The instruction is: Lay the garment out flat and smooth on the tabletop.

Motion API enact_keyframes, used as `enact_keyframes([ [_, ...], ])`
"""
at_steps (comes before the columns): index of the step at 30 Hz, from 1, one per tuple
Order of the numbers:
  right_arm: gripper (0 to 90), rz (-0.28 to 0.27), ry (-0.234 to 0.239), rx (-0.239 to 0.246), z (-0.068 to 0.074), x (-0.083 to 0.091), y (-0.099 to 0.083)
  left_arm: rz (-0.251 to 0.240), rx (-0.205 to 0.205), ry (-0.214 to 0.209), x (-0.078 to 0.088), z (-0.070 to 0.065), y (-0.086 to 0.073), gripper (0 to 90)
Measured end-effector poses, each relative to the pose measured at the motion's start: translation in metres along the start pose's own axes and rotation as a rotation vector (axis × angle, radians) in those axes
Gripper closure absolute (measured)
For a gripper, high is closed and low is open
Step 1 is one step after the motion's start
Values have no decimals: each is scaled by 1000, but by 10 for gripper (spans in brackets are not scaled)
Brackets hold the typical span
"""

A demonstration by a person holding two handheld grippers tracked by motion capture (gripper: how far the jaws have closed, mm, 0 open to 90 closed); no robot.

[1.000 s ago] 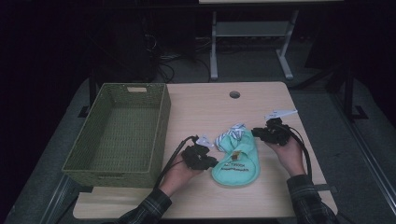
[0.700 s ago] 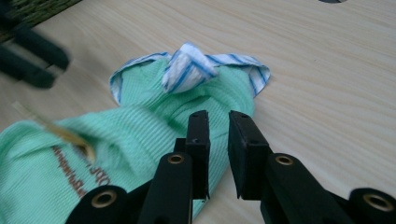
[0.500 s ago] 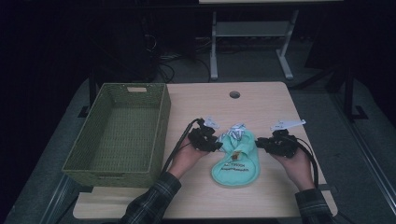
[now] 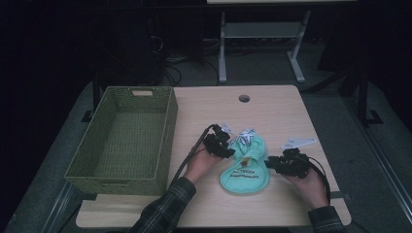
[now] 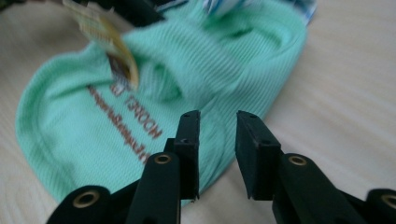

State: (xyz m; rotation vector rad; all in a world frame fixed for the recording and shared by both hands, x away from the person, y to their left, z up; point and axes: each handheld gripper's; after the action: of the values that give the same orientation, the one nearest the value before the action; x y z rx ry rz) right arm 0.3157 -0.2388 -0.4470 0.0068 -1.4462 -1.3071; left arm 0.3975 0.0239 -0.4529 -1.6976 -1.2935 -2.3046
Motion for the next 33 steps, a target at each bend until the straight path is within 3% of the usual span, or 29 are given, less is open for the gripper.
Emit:
enact_keyframes([
  [10, 679, 65, 4, 15, 10, -14, -9, 12, 7, 2, -3, 0, 0, 768],
  [14, 750, 80, -15, 34, 10, -16, -9, 15, 9, 0, -3, 0, 0, 804],
  [21, 877, 77, -37, 61, 9, -14, -12, -4, 51, -12, 0, 6, 0, 828],
  [28, 889, 65, -50, 65, 6, -7, -13, -27, 72, 33, 11, 21, 0, 838],
  [33, 891, 50, -57, 63, 4, 1, -16, -51, 136, 79, 18, 35, -3, 840],
])
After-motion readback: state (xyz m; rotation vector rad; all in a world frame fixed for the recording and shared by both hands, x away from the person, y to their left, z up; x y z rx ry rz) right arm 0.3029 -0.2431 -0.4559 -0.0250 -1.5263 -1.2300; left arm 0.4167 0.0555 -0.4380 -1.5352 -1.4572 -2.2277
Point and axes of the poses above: each handheld gripper's, and its own axes: x roughly backward along the jaws, y roughly out of its top, z roughly to its left, and after that the axes turned 7 degrees about y, right-handed
